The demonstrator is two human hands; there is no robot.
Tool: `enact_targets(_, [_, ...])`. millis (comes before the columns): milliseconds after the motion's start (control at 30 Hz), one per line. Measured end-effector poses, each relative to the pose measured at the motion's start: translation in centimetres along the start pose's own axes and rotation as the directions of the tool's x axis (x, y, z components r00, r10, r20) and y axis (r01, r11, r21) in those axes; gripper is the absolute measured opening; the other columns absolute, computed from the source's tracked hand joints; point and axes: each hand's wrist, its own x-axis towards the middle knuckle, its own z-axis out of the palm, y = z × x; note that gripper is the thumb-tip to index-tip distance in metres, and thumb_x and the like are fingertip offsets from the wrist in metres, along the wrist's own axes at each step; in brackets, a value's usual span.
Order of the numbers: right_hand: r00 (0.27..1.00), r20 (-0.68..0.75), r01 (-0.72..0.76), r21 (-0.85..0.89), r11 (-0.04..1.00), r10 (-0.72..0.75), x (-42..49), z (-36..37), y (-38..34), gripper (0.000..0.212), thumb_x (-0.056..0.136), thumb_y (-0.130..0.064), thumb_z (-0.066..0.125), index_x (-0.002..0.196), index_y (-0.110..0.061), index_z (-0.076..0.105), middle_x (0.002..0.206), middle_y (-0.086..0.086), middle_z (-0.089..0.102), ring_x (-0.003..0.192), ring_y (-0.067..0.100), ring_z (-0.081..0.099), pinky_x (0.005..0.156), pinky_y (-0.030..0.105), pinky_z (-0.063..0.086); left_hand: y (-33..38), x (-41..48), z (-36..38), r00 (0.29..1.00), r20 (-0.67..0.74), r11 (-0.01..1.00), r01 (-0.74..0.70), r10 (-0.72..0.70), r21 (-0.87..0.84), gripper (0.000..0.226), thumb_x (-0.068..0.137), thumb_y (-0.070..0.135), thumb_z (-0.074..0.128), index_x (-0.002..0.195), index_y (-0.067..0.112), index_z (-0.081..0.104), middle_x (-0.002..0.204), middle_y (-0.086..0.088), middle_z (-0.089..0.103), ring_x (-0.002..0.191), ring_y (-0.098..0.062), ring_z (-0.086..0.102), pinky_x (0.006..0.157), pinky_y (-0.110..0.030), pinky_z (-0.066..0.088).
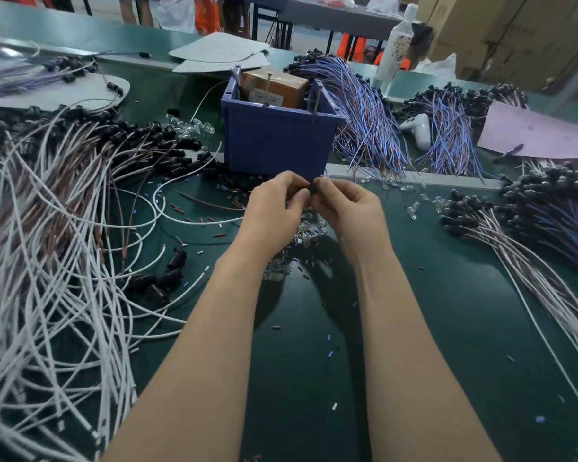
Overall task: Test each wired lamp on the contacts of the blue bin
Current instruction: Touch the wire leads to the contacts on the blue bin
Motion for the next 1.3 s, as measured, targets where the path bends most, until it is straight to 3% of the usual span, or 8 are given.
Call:
enact_targets(400, [0.991, -0.044, 0.117, -0.164, 0.98, -0.125, -0.2, 1.5, 0.0, 0.009, 0.091, -0.002, 0.059, 0.09, -0.01, 0.062, 0.089, 0.011, 0.066, 0.084, 0.022, 0.063, 0.083, 0.032, 0.054, 0.9, 0.0, 0.9, 0.958, -0.254, 0.97, -0.076, 0.136, 0.23, 0.02, 0.09, 0.02, 0.058, 0.107, 0.016, 0.069, 0.108, -0.001, 0.067, 0.104, -0.02, 0.058, 0.099, -0.037, 0.04])
enact_targets(500, [0.971, -0.219, 0.098, 0.015, 0.995, -0.092, 0.2, 0.7, -0.8, 0.005, 0.093, -0.001, 0.055, 0.097, -0.001, 0.058, 0.094, 0.018, 0.063, 0.084, 0.024, 0.061, 0.084, 0.032, 0.054, 2.5, -0.6, 1.3, 0.914, -0.315, 0.966, -0.238, 0.258, 0.101, 0.019, 0.091, 0.03, 0.058, 0.087, 0.013, 0.065, 0.076, 0.005, 0.059, 0.067, -0.009, 0.05, 0.067, -0.023, 0.04])
enact_targets(600, [0.927, -0.372, 0.056, 0.256, 0.965, 0.045, 0.7, -0.8, -1.5, 0.007, 0.094, -0.004, 0.054, 0.088, -0.007, 0.055, 0.085, 0.01, 0.061, 0.072, 0.017, 0.06, 0.077, 0.027, 0.056, 3.4, -0.7, 2.4, 0.999, 0.035, 0.994, 0.035, -0.031, -0.101, 0.054, 0.095, 0.052, 0.045, 0.071, 0.005, 0.061, 0.049, 0.001, 0.053, 0.045, -0.014, 0.048, 0.052, -0.027, 0.04])
enact_targets(700, [0.904, -0.423, 0.025, 0.192, 0.981, 0.06, 1.0, -2.1, -1.5, 0.017, 0.095, -0.008, 0.055, 0.08, -0.014, 0.057, 0.074, 0.001, 0.059, 0.062, 0.007, 0.055, 0.056, 0.015, 0.051, 2.6, -0.1, 1.5, 0.898, 0.193, 0.682, 0.427, -0.395, -0.594, 0.051, 0.096, 0.055, 0.037, 0.08, 0.011, 0.059, 0.044, 0.005, 0.051, 0.034, -0.005, 0.038, 0.041, -0.018, 0.032])
enact_targets(767, [0.886, -0.464, 0.003, 0.021, 1.0, 0.007, 1.3, -2.7, -1.2, 0.018, 0.097, -0.011, 0.052, 0.08, -0.017, 0.057, 0.075, 0.0, 0.058, 0.061, 0.006, 0.052, 0.05, 0.013, 0.046, 1.7, 0.3, 0.4, 0.874, 0.134, 0.426, 0.355, -0.466, -0.833, 0.035, 0.1, 0.04, 0.041, 0.086, 0.012, 0.058, 0.046, 0.007, 0.048, 0.037, -0.003, 0.033, 0.039, -0.014, 0.025])
enact_targets(967, [0.766, -0.624, -0.088, -0.34, 0.936, -0.154, 1.8, -4.1, -0.6, 0.014, 0.099, -0.024, 0.047, 0.094, -0.012, 0.052, 0.093, 0.008, 0.059, 0.082, 0.02, 0.053, 0.077, 0.032, 0.044, 0.3, 0.7, -1.2, 0.837, 0.032, 0.229, 0.186, -0.547, -0.956, 0.024, 0.098, 0.025, 0.051, 0.08, 0.013, 0.06, 0.055, 0.008, 0.057, 0.047, 0.0, 0.047, 0.043, -0.013, 0.04])
enact_targets(1100, [0.78, -0.545, -0.208, -0.69, 0.693, -0.309, 1.1, -4.0, -0.6, 0.021, 0.092, -0.013, 0.046, 0.108, -0.008, 0.06, 0.116, 0.012, 0.06, 0.112, 0.028, 0.051, 0.098, 0.033, 0.037, -0.1, 0.7, -1.2, 0.847, -0.045, 0.372, 0.184, -0.53, -0.91, 0.023, 0.098, 0.016, 0.05, 0.08, 0.014, 0.063, 0.059, 0.01, 0.061, 0.051, 0.002, 0.054, 0.053, -0.014, 0.049])
enact_targets(1300, [0.915, 0.111, 0.318, -0.79, 0.525, -0.387, -0.5, 1.0, -0.2, 0.031, 0.101, -0.023, 0.042, 0.116, -0.007, 0.064, 0.111, 0.008, 0.067, 0.104, 0.021, 0.059, 0.093, 0.032, 0.043, -0.3, 0.7, 0.0, 0.895, -0.085, 0.66, 0.255, -0.438, -0.707, 0.027, 0.101, 0.015, 0.044, 0.078, 0.017, 0.059, 0.065, 0.006, 0.053, 0.046, 0.004, 0.049, 0.054, -0.014, 0.047])
